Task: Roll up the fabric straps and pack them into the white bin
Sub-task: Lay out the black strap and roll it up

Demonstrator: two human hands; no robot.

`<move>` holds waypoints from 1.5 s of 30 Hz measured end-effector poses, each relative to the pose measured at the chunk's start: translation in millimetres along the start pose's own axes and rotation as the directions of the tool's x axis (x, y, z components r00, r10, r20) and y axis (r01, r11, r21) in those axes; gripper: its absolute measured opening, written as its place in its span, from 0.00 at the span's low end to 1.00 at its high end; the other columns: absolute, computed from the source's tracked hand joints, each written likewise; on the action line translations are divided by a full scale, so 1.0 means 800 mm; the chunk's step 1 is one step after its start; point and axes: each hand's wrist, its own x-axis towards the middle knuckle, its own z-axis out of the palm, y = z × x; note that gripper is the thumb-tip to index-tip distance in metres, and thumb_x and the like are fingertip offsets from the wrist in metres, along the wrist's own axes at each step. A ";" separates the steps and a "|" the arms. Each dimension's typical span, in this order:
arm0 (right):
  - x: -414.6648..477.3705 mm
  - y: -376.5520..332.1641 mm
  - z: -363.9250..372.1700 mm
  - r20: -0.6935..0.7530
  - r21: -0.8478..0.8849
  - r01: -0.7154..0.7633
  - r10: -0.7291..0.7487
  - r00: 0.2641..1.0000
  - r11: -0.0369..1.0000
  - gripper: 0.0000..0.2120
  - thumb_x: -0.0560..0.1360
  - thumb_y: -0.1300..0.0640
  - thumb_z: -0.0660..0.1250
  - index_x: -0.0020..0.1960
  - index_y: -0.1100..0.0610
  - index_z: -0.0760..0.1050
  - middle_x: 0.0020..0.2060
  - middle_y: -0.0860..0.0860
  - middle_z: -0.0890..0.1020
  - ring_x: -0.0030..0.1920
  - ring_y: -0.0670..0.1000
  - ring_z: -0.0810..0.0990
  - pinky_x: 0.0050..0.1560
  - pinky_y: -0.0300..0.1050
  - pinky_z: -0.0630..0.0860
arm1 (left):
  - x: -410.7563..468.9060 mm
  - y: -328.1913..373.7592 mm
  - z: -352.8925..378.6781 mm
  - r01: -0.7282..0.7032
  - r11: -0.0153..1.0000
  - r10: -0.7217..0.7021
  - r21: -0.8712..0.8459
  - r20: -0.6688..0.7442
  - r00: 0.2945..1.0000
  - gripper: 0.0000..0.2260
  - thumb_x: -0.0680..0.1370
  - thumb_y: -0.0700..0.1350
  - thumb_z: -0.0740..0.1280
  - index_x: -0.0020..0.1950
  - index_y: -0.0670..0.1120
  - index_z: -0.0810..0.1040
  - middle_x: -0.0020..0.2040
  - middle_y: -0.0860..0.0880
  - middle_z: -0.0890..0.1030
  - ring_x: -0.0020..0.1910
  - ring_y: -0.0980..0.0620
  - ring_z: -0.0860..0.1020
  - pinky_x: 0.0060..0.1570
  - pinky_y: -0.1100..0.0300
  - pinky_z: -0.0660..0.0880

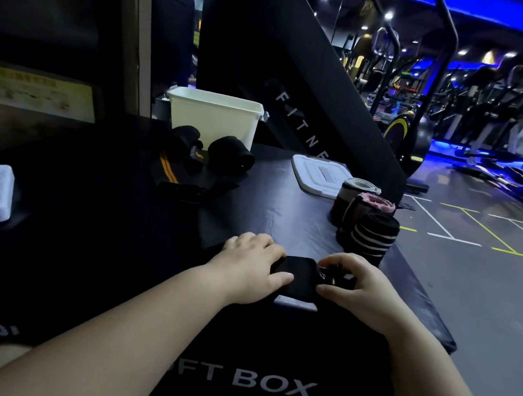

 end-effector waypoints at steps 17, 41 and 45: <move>-0.021 0.041 -0.027 -0.182 -0.084 -0.048 0.032 0.983 0.995 0.21 0.68 0.67 0.75 0.45 0.41 0.78 0.50 0.45 0.73 0.51 0.41 0.75 0.48 0.24 0.67 | -0.001 0.012 0.006 -0.115 0.992 0.109 0.059 0.104 0.989 0.24 0.83 0.59 0.51 0.78 0.59 0.55 0.79 0.57 0.54 0.78 0.54 0.49 0.76 0.49 0.41; 0.017 -0.030 0.048 -0.107 -0.283 -0.045 0.015 0.994 0.958 0.16 0.73 0.40 0.69 0.54 0.49 0.81 0.50 0.47 0.76 0.53 0.48 0.76 0.56 0.42 0.71 | -0.023 -0.017 0.001 0.074 0.997 -0.074 -0.005 -0.136 0.988 0.18 0.83 0.48 0.54 0.73 0.53 0.68 0.73 0.56 0.68 0.73 0.54 0.63 0.71 0.55 0.59; 0.023 -0.038 0.053 -0.100 -0.323 -0.107 0.078 0.992 0.941 0.20 0.71 0.33 0.66 0.50 0.47 0.79 0.46 0.46 0.74 0.52 0.50 0.75 0.55 0.45 0.72 | -0.045 -0.047 -0.011 0.186 0.982 -0.187 -0.019 -0.081 0.979 0.19 0.84 0.52 0.52 0.75 0.56 0.62 0.76 0.60 0.61 0.76 0.56 0.56 0.71 0.52 0.59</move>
